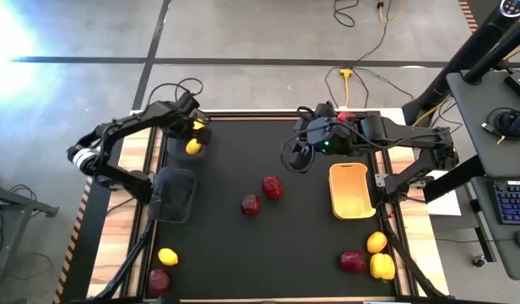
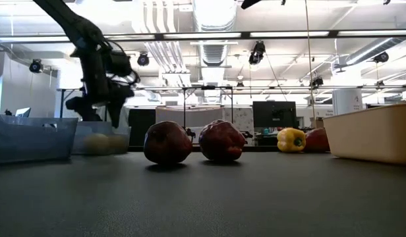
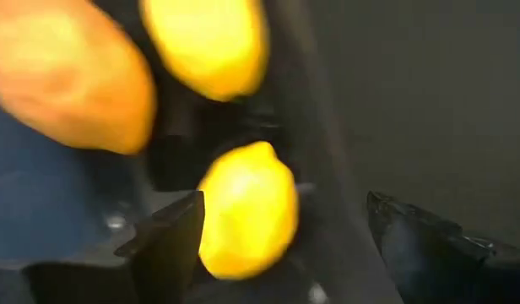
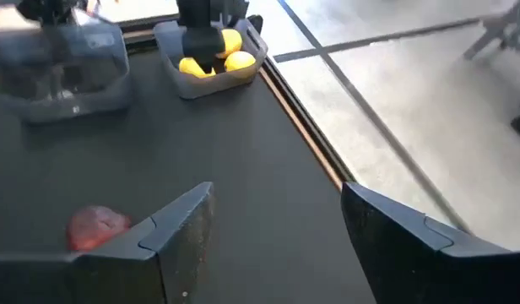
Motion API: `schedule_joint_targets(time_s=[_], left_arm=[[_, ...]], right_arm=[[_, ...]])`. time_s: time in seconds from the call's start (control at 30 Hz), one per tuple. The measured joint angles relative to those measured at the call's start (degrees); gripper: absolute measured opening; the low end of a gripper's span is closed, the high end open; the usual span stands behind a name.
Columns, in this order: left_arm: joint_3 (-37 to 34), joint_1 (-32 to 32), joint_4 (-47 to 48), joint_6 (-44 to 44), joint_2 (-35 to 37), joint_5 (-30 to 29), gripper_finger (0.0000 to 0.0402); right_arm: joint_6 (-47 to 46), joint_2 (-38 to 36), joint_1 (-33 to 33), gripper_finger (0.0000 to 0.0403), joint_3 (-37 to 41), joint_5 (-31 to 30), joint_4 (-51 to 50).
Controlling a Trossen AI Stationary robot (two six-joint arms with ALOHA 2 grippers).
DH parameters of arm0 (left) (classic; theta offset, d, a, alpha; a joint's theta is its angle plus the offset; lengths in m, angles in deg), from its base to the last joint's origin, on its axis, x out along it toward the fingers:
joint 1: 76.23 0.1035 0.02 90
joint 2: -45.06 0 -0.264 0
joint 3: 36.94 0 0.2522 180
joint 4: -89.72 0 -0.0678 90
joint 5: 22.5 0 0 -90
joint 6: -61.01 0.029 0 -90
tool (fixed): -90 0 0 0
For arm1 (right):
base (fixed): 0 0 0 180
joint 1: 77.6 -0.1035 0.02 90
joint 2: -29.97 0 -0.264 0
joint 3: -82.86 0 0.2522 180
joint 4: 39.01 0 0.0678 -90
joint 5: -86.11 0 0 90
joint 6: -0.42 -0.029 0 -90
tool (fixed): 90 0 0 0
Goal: Sort produce into baskets
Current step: Put the yellow lemon into the top black bin
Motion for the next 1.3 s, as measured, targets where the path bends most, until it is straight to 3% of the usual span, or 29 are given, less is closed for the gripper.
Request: schedule_joint_targets(time_s=[0.13, 0.3, 0.43, 0.57, 0.77, 0.93, 1.0, 1.13, 1.3], left_arm=[[0.0, -1.6, 0.2, -5.1, 7.5, 8.9, 0.0315], [0.0, -8.5, 2.5, -9.9, 19.6, 11.8, 0.0310], [0.0, -21.5, 8.3, -15.2, 28.2, 11.7, 0.0308], [0.0, -41.4, 14.0, -32.2, 32.0, 3.9, 0.0307], [0.0, -76.4, 9.2, -46.0, 27.9, -13.2, 0.0307], [0.0, -98.1, 1.5, -54.2, 20.2, -21.4, 0.0307], [0.0, -104.1, -0.2, -56.7, 16.9, -20.2, 0.0307], [0.0, -111.3, -1.1, -58.6, 11.6, -12.1, 0.0307], [0.0, -114.4, 0.6, -50.6, 7.4, -6.2, 0.0307]], right_arm=[[4.8, 0.0, 0.0, 0.0263, 0.0, 0.0, 0.0], [10.3, 0.0, 0.0, 0.0265, 1.8, 2.7, 0.6], [14.8, 0.0, 0.0, 0.0265, 5.8, 6.1, 5.1], [15.4, 0.1, -0.5, 0.0265, 10.3, 7.5, 12.1], [9.9, 1.5, -5.2, 0.0260, 9.8, 7.3, 14.5], [3.7, 2.8, -8.9, 0.0265, 8.1, 7.1, 17.6], [-0.7, 3.5, -10.0, 0.0267, 7.4, 7.0, 20.6], [-8.3, 5.1, -13.2, 0.0263, 6.0, 6.8, 29.3], [-8.4, 9.7, -19.9, 0.0251, 2.8, 2.5, 33.6]])
